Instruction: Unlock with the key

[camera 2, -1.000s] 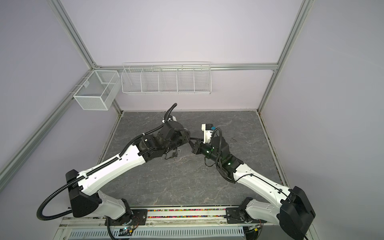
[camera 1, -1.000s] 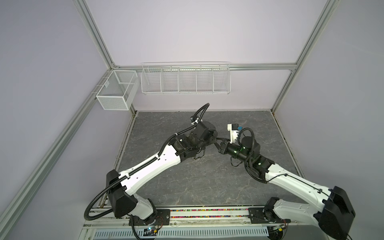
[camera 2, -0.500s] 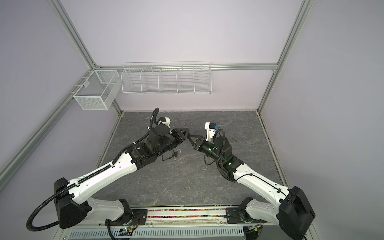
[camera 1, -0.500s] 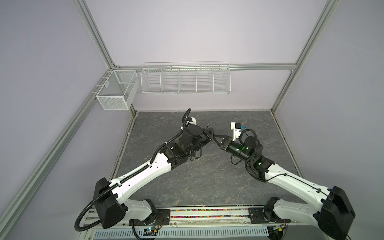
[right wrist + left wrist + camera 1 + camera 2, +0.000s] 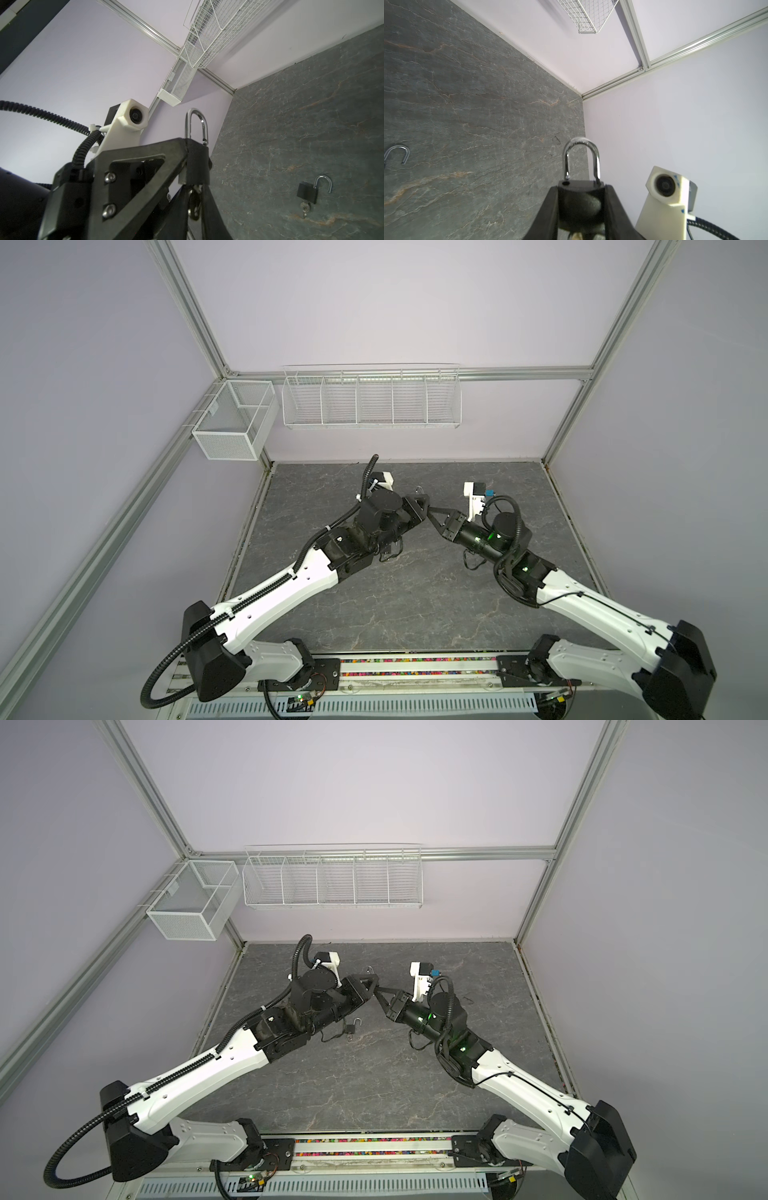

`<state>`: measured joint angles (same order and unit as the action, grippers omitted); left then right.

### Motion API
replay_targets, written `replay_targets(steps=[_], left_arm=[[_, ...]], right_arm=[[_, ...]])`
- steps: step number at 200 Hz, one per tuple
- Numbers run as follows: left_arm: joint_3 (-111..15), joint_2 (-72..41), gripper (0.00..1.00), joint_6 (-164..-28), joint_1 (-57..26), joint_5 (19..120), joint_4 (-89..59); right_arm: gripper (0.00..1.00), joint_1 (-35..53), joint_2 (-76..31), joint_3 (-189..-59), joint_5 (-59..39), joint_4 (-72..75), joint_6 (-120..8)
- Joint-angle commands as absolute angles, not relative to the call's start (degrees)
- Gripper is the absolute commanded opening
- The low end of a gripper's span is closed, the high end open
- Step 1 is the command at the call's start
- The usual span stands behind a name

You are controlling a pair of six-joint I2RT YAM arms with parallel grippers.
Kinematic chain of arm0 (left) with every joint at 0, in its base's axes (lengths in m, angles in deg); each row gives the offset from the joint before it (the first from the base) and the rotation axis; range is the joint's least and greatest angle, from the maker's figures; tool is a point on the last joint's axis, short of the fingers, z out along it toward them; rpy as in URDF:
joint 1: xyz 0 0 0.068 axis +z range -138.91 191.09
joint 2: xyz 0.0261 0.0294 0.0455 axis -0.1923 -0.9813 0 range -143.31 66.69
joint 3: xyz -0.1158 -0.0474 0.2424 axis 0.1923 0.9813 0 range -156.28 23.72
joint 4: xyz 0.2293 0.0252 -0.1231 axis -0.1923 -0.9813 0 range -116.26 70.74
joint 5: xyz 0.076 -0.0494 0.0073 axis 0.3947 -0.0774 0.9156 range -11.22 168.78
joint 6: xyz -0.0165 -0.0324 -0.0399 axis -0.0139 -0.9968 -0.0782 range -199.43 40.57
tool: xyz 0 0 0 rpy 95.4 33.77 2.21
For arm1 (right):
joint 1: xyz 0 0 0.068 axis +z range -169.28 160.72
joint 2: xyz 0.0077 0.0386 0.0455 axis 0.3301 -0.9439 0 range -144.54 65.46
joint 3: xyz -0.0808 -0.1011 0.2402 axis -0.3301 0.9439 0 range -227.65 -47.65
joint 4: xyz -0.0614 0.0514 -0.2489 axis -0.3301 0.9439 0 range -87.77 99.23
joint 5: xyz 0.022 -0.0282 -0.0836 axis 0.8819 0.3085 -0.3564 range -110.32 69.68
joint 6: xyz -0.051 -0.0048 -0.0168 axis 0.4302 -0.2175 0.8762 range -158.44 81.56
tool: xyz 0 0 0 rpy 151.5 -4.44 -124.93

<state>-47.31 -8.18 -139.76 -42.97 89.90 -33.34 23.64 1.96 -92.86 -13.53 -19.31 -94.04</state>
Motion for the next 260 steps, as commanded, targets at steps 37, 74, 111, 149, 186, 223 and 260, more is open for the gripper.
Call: replay_targets(steps=[37, 74, 111, 149, 186, 223, 260], left_arm=[[-47.82, -3.6, 0.0, -126.02, -42.62, 97.74, -43.07], [-39.78, 1.88, 0.0, -112.7, -42.61, 100.35, -38.94], [-23.89, 8.88, 0.0, -96.03, -42.61, 94.95, -20.87], [-13.45, 10.48, 0.0, -85.59, -42.62, 94.6, -5.86], [-11.25, 6.88, 0.0, -82.94, -42.7, 92.9, 1.45], [-10.86, 4.21, 0.0, -82.71, -42.79, 90.74, 6.3], [-11.53, 3.98, 0.0, -82.2, -43.05, 91.04, 5.18]], right_arm=[[0.52, 23.88, 6.39, -96.82, -15.47, -2.83, -79.08], [0.66, 22.83, 7.0, -104.42, -14.76, 12.56, -70.47], [0.79, 22.55, 2.57, -113.96, -13.44, 27.37, -63.66], [0.87, 22.55, -4.38, -121.77, -11.65, 36.03, -55.72], [0.92, 22.91, -12.25, -129.0, -9.61, 40.43, -52.74], [0.94, 22.9, -18.48, -135.0, -12.92, 43.94, -50.02], [0.95, 22.96, -22.06, -137.64, -15.49, 45.24, -49.62]])
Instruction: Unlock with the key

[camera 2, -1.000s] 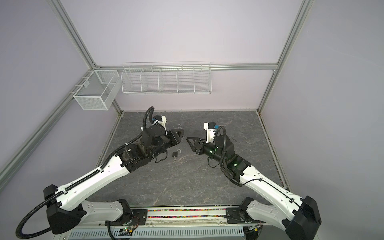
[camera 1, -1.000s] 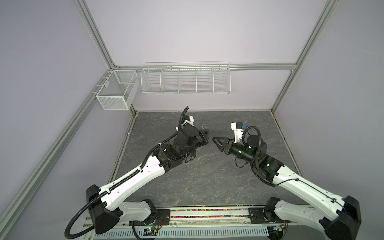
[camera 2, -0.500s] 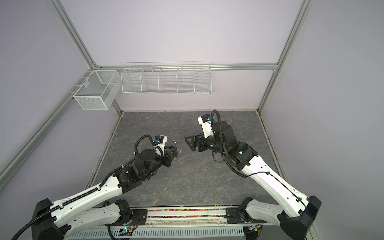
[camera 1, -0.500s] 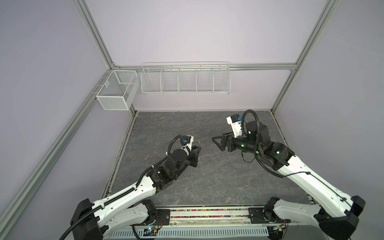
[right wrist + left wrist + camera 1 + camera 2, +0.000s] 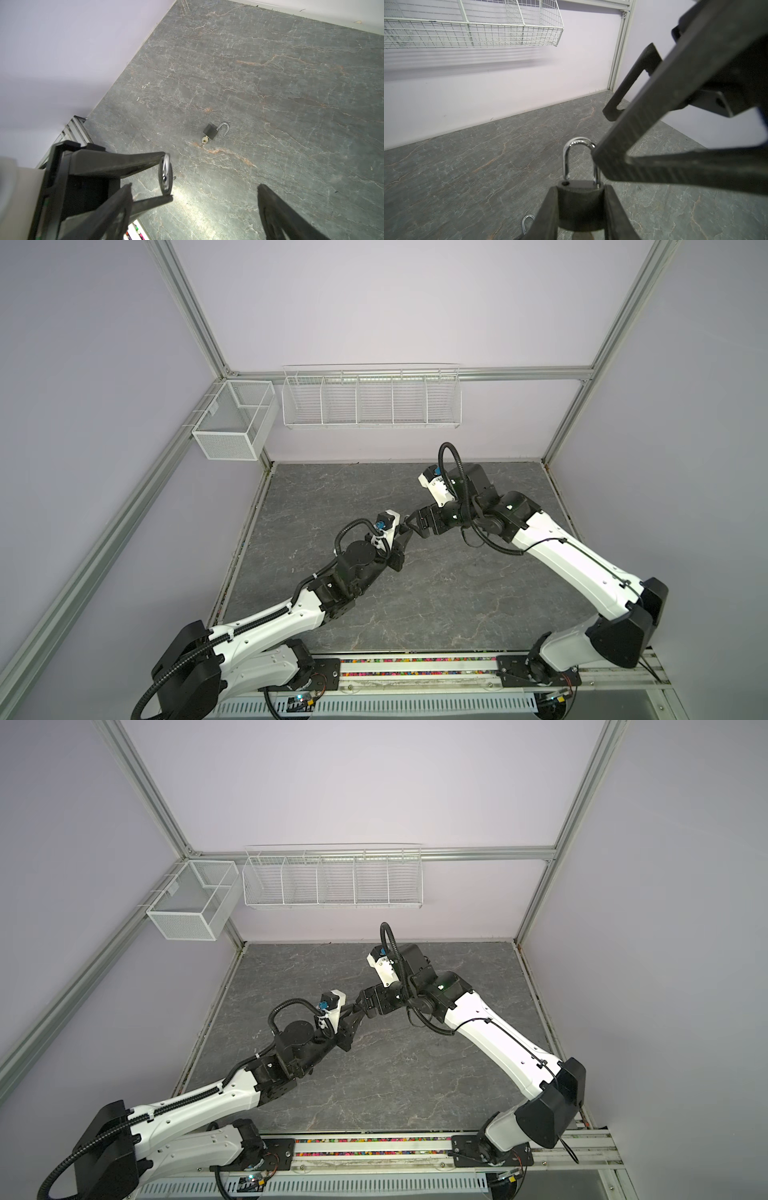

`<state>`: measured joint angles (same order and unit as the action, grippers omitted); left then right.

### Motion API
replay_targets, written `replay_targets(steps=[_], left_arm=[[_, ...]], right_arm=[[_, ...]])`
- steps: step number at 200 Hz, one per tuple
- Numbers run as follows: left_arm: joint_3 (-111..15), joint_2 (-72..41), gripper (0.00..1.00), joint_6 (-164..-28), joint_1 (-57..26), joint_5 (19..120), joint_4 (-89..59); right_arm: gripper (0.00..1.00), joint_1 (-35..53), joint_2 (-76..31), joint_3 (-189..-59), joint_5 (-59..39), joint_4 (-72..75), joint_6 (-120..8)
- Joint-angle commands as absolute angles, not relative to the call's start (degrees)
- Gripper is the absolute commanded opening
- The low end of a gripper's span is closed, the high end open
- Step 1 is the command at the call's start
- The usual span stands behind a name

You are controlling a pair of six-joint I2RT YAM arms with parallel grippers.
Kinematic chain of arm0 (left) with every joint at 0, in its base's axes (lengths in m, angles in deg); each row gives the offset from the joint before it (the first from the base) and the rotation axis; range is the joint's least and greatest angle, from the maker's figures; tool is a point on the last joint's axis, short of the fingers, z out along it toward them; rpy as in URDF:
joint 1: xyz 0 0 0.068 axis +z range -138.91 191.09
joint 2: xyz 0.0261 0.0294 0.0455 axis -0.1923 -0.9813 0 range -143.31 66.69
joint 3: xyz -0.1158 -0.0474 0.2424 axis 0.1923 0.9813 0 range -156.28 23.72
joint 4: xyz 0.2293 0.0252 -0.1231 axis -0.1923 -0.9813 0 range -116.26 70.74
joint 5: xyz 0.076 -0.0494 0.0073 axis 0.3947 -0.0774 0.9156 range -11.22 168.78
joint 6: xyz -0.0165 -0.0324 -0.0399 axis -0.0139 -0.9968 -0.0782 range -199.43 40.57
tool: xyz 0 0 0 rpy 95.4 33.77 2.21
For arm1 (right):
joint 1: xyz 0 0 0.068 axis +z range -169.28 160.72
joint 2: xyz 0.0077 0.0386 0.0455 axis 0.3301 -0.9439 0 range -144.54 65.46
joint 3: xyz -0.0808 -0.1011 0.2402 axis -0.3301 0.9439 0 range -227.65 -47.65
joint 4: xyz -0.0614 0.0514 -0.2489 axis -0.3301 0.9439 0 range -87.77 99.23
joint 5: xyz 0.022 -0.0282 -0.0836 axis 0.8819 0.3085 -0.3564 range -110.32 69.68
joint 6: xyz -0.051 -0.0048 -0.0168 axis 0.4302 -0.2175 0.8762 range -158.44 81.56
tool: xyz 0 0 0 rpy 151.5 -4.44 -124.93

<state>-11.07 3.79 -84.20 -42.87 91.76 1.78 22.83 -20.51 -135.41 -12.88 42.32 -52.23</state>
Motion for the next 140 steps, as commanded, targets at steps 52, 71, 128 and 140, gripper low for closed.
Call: replay_targets(steps=[52, 71, 128, 140], left_arm=[[-12.41, 3.93, 0.0, -82.17, -43.83, 91.17, 4.03], [-12.41, 4.11, 0.0, -81.97, -44.19, 91.61, 3.87], [-12.58, 4.39, 0.0, -80.85, -45.16, 91.96, 3.6], [-12.5, 4.46, 0.0, -80.75, -45.25, 92.14, 3.64]], right_arm=[[0.98, 23.48, -26.2, -143.78, -21.99, 50.29, -48.92], [0.98, 23.04, -27.13, -144.94, -22.52, 51.89, -48.86], [0.98, 22.11, -30.47, -149.91, -22.42, 59.31, -47.1], [0.98, 21.22, -30.17, -149.52, -19.9, 59.19, -47.1]])
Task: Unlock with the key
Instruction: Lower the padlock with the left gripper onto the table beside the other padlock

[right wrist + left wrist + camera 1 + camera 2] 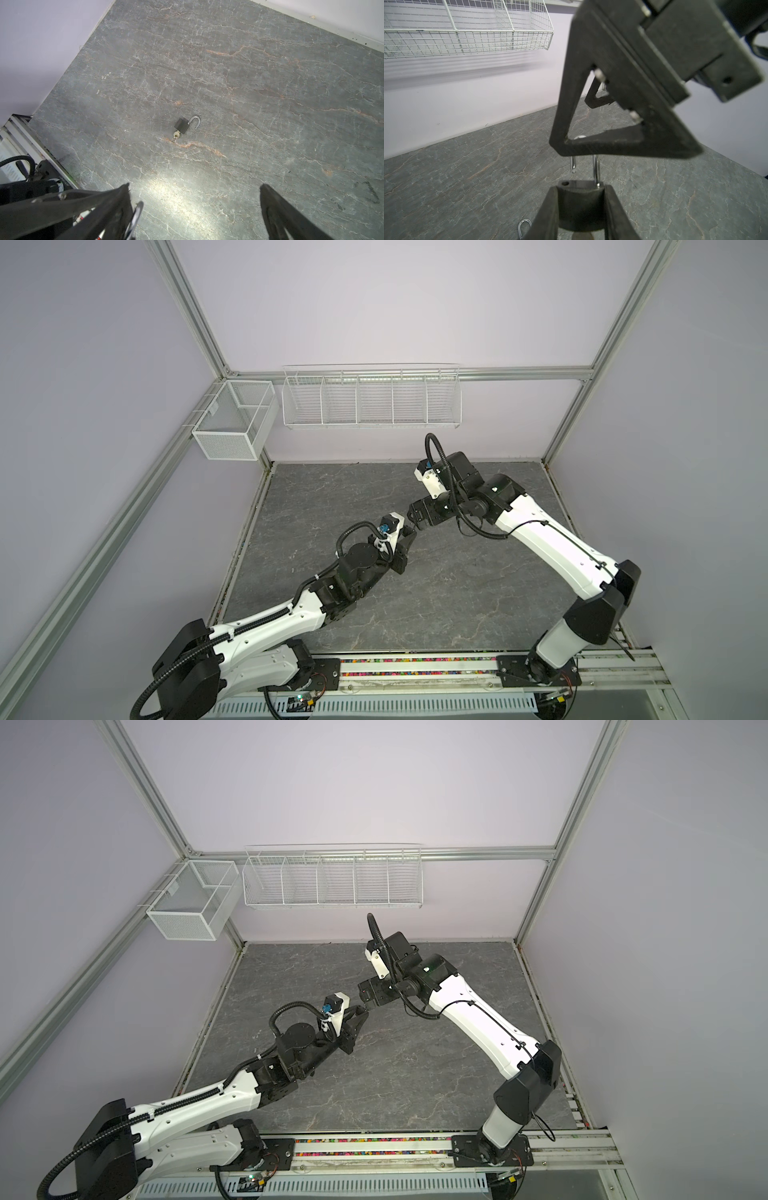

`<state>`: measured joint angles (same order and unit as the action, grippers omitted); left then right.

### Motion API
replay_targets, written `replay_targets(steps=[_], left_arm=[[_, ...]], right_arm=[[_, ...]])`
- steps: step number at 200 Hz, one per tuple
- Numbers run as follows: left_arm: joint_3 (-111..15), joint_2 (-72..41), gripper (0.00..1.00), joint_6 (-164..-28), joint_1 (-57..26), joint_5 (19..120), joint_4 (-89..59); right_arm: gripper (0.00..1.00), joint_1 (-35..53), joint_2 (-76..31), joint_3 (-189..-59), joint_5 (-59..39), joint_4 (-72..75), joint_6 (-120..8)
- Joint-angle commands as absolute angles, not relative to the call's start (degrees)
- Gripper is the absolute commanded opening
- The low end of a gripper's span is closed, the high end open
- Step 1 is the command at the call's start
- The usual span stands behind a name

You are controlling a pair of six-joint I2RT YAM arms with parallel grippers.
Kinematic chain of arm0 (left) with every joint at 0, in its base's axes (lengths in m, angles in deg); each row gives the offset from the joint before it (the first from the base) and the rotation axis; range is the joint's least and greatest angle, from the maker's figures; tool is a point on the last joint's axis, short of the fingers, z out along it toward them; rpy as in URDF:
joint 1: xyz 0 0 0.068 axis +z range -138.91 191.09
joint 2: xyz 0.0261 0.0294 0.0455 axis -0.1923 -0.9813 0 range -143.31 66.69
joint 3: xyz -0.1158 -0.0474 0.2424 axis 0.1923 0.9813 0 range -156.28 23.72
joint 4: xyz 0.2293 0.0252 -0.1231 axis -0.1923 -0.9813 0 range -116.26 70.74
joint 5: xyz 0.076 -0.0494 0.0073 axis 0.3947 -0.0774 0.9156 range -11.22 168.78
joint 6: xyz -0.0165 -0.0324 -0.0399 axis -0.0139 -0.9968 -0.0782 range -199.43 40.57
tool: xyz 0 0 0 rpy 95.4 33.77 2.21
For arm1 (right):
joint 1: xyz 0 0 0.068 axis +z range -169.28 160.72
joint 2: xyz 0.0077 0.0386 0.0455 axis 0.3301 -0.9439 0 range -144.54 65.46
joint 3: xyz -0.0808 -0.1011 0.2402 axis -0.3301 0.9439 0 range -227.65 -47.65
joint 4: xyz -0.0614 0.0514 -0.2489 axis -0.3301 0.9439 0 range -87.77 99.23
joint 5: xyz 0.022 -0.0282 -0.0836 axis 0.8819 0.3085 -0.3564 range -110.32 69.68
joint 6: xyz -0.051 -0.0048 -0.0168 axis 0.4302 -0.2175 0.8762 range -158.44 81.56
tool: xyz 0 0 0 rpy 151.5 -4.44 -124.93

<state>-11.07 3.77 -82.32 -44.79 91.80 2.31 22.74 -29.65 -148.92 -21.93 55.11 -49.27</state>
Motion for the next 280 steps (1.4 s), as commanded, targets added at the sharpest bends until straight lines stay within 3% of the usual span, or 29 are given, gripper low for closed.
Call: replay_targets(steps=[1, 157, 200, 280], left_arm=[[-12.45, 4.51, 0.0, -80.7, -45.25, 92.14, 3.66], [-12.85, 3.85, 0.0, -81.7, -45.69, 94.82, 3.73], [-13.35, 3.49, 0.0, -83.1, -45.69, 96.19, 2.56], [-29.73, -6.45, 0.0, -109.07, -46.3, 103.35, -32.01]], right_arm=[[0.98, 21.14, -30.21, -149.52, -19.67, 59.18, -47.12], [0.97, 16.38, -24.75, -143.6, -8.5, 58.46, -45.18], [0.97, 14.03, -21.38, -139.82, -14.2, 57.84, -46.95], [1.0, 3.66, -5.34, -112.76, -13.21, 41.38, -56.81]])
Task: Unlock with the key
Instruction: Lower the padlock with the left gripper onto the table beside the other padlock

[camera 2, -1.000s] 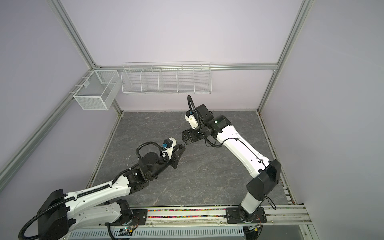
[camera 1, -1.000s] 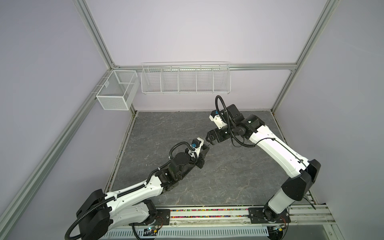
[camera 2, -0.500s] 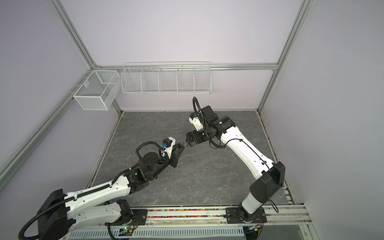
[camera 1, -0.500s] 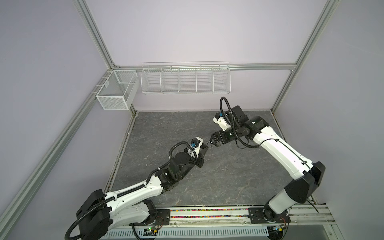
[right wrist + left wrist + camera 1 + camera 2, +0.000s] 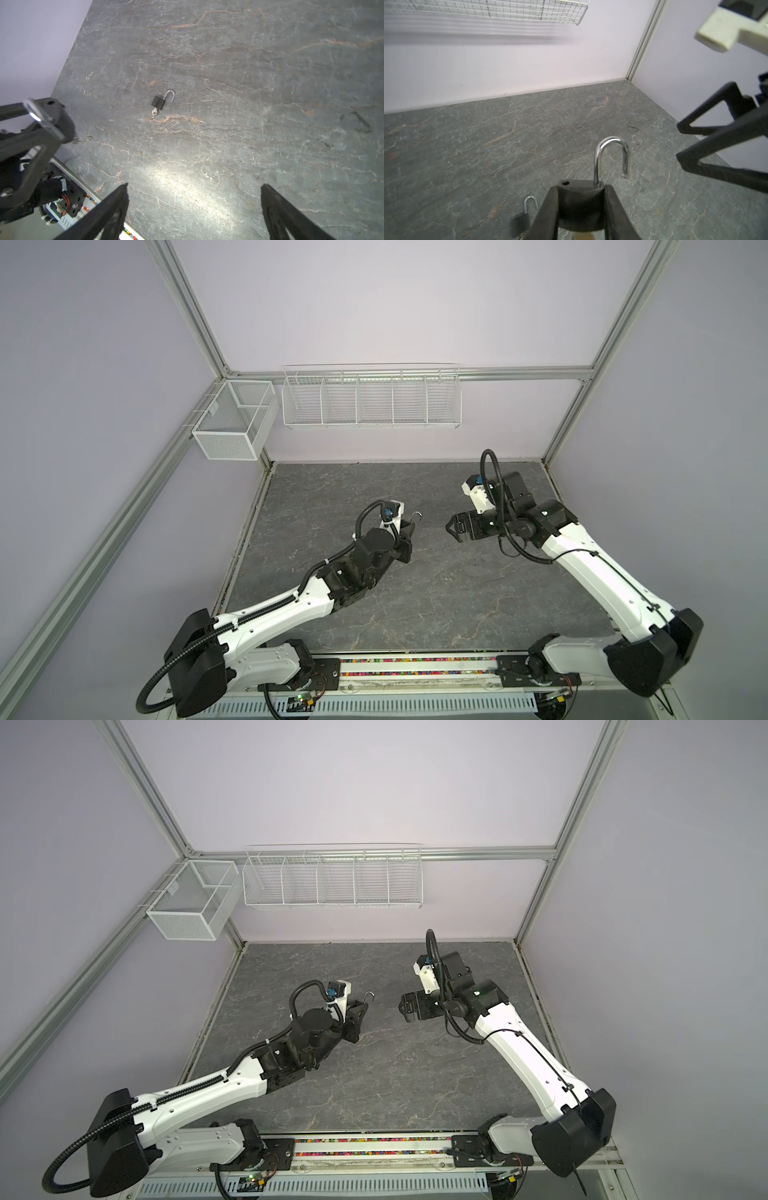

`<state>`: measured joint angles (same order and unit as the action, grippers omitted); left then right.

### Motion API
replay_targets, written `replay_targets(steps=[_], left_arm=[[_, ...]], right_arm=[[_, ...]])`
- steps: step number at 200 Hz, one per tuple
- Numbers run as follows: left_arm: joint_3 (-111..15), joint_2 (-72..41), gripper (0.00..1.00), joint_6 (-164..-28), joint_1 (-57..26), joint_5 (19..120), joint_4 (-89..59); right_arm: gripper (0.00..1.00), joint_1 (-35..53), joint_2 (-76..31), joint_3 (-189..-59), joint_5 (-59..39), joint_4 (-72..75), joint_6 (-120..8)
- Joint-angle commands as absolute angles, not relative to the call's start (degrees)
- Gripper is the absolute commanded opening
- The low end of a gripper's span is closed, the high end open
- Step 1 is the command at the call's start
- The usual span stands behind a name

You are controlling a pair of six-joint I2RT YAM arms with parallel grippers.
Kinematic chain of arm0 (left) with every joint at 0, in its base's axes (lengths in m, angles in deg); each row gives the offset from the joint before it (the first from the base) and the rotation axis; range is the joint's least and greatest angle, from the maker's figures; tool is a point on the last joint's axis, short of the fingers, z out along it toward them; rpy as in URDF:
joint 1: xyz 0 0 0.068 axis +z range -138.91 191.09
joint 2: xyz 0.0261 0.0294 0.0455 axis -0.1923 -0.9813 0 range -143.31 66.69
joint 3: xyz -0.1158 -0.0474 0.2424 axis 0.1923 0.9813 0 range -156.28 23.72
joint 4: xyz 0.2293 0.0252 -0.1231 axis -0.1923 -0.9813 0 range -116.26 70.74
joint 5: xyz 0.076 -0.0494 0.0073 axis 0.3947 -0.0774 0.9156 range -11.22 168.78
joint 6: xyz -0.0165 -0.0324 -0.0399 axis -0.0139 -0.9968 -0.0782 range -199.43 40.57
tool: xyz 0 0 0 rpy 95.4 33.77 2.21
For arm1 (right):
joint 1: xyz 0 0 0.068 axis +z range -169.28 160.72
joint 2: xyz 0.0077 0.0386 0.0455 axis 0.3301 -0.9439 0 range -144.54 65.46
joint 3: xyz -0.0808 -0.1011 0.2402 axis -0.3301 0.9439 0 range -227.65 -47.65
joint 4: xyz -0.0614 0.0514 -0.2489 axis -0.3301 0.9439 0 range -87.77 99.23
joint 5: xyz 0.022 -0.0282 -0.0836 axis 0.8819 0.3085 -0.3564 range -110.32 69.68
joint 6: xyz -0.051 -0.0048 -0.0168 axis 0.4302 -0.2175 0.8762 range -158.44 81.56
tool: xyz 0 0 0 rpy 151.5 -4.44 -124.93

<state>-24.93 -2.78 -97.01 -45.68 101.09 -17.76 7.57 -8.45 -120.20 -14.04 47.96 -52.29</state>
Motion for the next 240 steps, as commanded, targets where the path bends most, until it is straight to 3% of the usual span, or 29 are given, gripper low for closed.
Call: replay_targets(steps=[1, 39, 113, 240], left_arm=[[-30.12, -6.62, 0.0, -109.36, -46.3, 103.37, -32.45], [-40.36, -18.51, 0.0, -114.45, -46.3, 100.24, -42.67], [-61.97, -42.26, 0.0, -124.82, -46.22, 102.94, -60.12], [-68.18, -56.6, 0.0, -129.97, -44.2, 99.91, -58.94]], right_arm=[[1.0, 3.53, -5.14, -112.42, -13.12, 41.09, -56.94], [0.99, 1.38, -0.39, -102.57, -13.06, 34.92, -60.67], [0.97, -2.12, 1.91, -96.75, -14.37, 32.14, -63.89], [0.97, -7.14, 4.55, -95.12, -13.49, 32.55, -63.58]])
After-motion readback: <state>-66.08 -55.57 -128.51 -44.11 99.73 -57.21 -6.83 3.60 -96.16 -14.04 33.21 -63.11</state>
